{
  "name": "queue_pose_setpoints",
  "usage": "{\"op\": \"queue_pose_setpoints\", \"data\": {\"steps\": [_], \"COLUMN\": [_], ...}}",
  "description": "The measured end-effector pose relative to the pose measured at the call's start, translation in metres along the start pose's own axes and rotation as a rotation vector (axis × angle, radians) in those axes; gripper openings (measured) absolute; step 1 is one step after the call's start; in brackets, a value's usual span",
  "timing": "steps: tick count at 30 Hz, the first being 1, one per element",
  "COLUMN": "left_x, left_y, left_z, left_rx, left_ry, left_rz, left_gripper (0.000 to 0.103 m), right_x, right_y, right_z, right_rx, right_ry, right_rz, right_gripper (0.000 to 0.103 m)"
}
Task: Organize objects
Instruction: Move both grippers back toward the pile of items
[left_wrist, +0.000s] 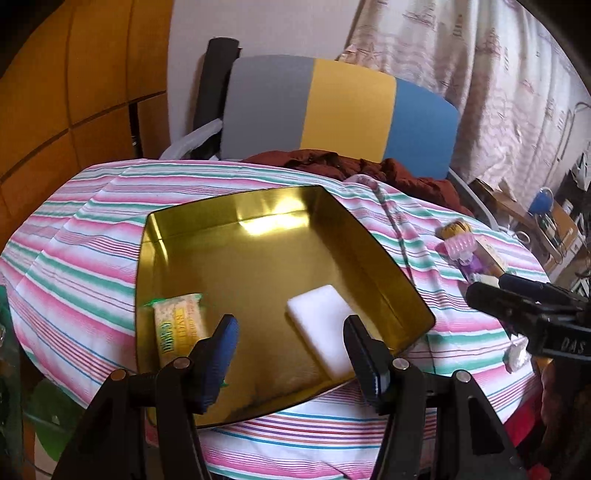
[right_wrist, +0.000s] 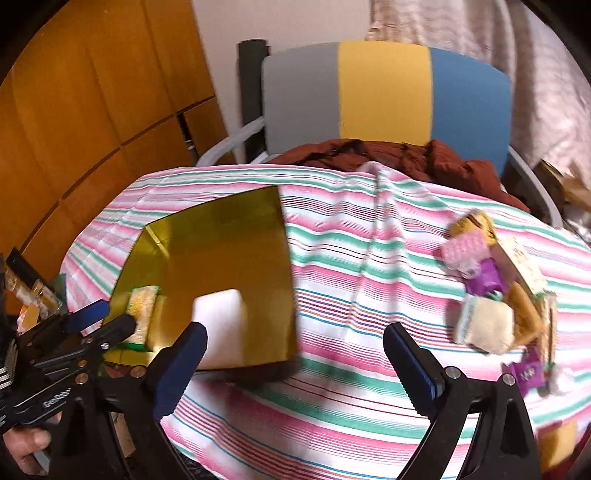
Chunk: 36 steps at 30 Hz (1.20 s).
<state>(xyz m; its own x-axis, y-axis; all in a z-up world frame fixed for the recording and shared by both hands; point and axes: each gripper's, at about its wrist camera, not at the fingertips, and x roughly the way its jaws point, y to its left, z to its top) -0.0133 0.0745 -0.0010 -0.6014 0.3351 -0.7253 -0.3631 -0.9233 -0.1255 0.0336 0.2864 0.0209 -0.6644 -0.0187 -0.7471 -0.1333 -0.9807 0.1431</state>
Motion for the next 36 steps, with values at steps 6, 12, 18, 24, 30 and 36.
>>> {"op": "queue_pose_setpoints", "data": {"steps": [6,12,18,24,30,36], "left_x": [0.005,0.008,0.011,0.019,0.03,0.043], "left_y": [-0.019,-0.04,-0.067,-0.108,-0.156,-0.211], "left_z": [0.0,-0.001,0.0,-0.002,-0.009,-0.021], "left_rx": [0.051,0.113,0.198,0.3,0.416,0.519], "left_ry": [0.017,0.03,0.039,0.069,0.113,0.19], "left_rz": [-0.029,-0.063,-0.126,-0.247,-0.372,-0.51], "left_gripper": [0.06,0.06,0.06,0.06,0.06,0.06], "right_x": [-0.011,-0.023,-0.042,-0.077,-0.113,-0.12], "right_y": [-0.039,-0.07,-0.109,-0.17,-0.229,-0.26], "right_z": [-0.006,-0.008,-0.01,-0.02,-0.043,-0.066], "right_rx": [0.081,0.138,0.205,0.339,0.5,0.6], "right_ry": [-0.007,-0.029,-0.055,-0.094,-0.126,-0.125], "right_rz": [-0.053,-0.098,-0.167,-0.28,-0.372,-0.385], "right_gripper": [0.098,0.102,0.103,0.103,0.103,0.103]}}
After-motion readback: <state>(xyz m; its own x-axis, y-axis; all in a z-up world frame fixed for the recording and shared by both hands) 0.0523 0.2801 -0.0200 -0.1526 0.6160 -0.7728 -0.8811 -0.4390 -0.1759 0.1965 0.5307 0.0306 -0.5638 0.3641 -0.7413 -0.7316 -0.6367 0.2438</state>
